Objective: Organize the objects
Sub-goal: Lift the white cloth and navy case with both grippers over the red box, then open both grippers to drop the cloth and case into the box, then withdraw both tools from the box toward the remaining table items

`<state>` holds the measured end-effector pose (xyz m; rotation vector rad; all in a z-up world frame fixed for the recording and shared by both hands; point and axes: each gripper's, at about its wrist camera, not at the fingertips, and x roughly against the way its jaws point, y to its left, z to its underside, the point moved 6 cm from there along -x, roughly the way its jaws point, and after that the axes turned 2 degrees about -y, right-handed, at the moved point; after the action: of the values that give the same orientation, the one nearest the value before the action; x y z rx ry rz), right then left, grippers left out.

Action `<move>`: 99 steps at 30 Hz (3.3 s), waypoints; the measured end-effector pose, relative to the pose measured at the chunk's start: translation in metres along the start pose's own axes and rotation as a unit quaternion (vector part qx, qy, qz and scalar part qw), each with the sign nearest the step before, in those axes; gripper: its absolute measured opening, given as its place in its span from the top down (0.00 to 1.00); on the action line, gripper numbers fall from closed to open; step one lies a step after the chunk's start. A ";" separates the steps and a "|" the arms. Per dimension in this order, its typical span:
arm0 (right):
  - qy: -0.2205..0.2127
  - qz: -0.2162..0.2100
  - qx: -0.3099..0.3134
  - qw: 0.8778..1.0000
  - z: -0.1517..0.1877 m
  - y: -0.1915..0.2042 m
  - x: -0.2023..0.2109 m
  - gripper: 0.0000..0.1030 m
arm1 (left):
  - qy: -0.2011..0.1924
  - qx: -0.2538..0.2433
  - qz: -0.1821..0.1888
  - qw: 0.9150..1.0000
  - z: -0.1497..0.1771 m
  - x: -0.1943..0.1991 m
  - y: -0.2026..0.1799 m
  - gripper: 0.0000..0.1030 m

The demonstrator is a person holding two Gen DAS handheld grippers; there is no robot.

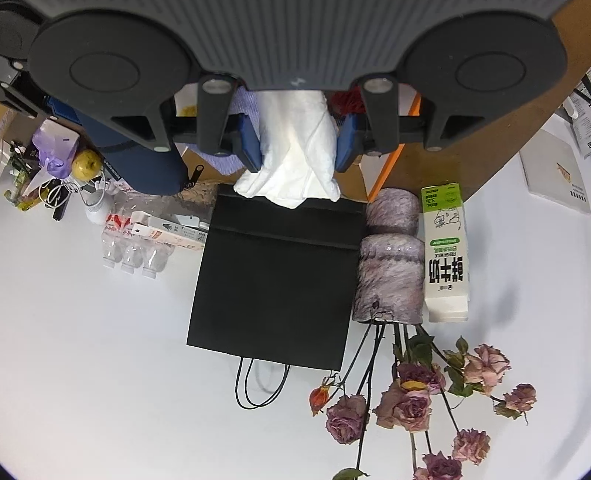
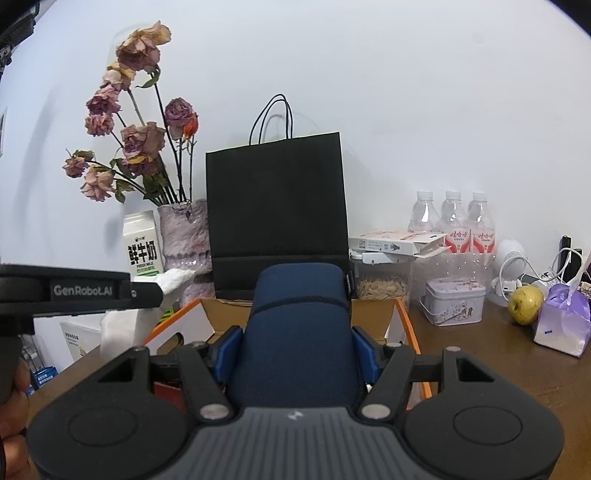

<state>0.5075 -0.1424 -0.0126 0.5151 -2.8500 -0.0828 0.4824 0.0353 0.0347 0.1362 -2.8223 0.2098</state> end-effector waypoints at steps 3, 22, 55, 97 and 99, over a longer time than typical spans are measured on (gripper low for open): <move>0.002 0.002 -0.002 1.000 -0.002 -0.003 -0.011 0.40 | 0.002 -0.001 0.000 1.000 -0.003 -0.009 -0.001 0.57; 0.021 -0.008 -0.005 1.000 -0.007 -0.009 -0.075 0.40 | 0.027 0.003 0.001 1.000 -0.013 -0.069 0.008 0.57; 0.049 0.011 -0.007 0.999 -0.004 -0.021 -0.110 0.00 | 0.052 0.009 -0.020 0.998 -0.004 -0.103 0.017 0.00; 0.018 -0.009 0.012 1.000 0.030 0.000 0.029 0.00 | -0.008 -0.011 -0.015 1.000 0.043 0.041 0.041 0.00; 0.014 -0.012 0.009 1.000 0.034 0.002 0.038 0.00 | -0.010 -0.011 -0.019 1.000 0.047 0.050 0.046 0.00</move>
<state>0.4637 -0.1538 -0.0362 0.5497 -2.8192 -0.0536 0.4160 0.0697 0.0001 0.1887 -2.8391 0.1686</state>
